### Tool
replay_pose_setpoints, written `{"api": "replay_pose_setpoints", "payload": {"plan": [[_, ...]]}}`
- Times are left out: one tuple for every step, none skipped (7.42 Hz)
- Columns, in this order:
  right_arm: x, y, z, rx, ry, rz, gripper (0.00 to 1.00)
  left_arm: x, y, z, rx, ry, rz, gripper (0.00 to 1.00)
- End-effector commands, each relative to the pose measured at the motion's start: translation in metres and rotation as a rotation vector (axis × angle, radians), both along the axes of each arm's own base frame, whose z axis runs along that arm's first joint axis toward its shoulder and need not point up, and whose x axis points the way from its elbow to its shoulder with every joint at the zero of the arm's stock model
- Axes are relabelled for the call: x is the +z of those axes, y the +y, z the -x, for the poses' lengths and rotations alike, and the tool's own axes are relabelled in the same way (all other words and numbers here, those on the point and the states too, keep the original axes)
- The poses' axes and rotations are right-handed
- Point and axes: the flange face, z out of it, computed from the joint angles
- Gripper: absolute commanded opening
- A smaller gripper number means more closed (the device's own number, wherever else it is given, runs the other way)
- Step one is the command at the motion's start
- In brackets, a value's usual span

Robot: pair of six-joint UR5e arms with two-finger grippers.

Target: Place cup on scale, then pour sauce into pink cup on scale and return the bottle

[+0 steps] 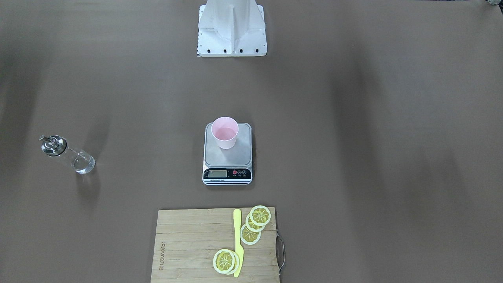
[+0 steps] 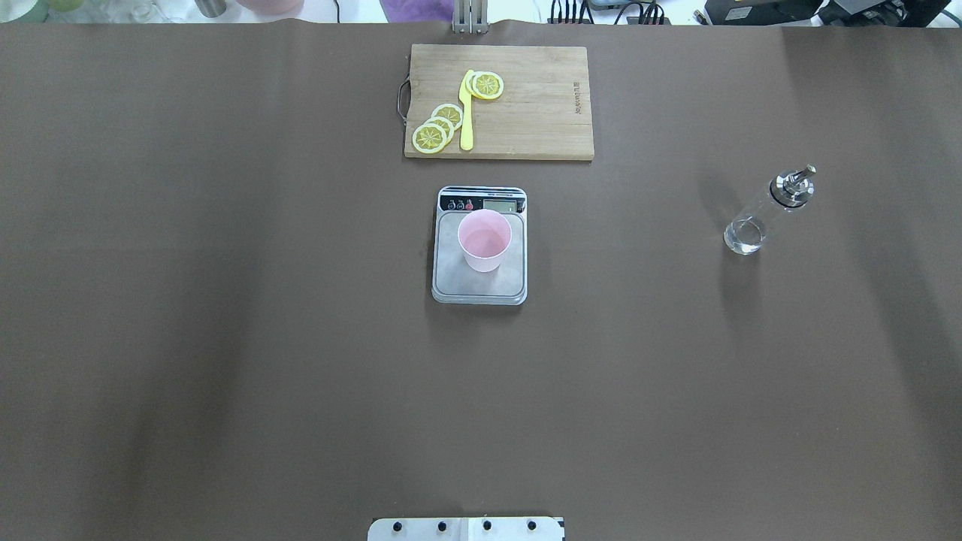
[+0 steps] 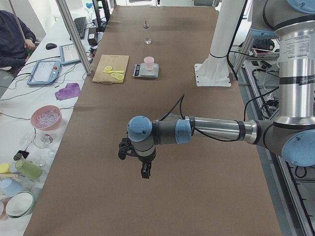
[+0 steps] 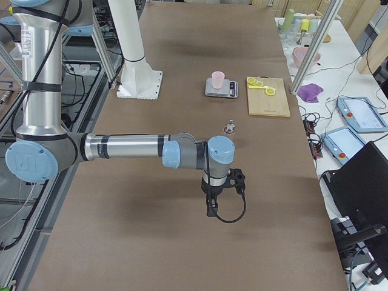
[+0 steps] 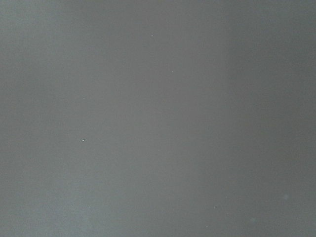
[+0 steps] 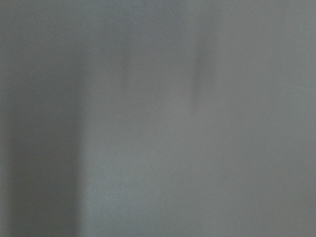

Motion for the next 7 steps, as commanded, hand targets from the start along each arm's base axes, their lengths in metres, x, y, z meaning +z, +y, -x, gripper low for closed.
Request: {"api": "replay_pose_setpoints", "payload": {"plan": [[-0.0032, -0.0020, 0.0007, 0.000, -0.001, -0.006, 1.00, -0.0017, -0.0001, 0.0006, 0.003, 0.001, -0.011, 0.98], [-0.0047, -0.0035, 0.0009, 0.000, -0.003, -0.009, 1.00, -0.0057, -0.0007, 0.0006, 0.003, 0.000, -0.022, 0.98], [-0.0054, -0.0042, 0.0009, 0.000, -0.003, -0.010, 1.00, -0.0042, -0.0006, 0.0006, 0.003, 0.000, -0.019, 0.98], [-0.0060, -0.0049, 0.0001, 0.001, -0.001, -0.012, 1.00, -0.0050, 0.0001, 0.0013, 0.001, 0.000, -0.020, 0.98], [-0.0061, -0.0050, 0.0009, 0.000, -0.003, -0.012, 1.00, -0.0043, 0.0001, 0.0006, 0.003, 0.000, -0.019, 0.98], [-0.0063, -0.0050, 0.0012, 0.000, -0.006, -0.012, 1.00, -0.0044, 0.0001, 0.0005, 0.002, 0.002, -0.018, 0.98], [-0.0068, -0.0049, 0.0018, 0.000, -0.014, -0.012, 1.00, -0.0044, 0.0001, 0.0005, 0.001, 0.002, -0.017, 0.98]]}}
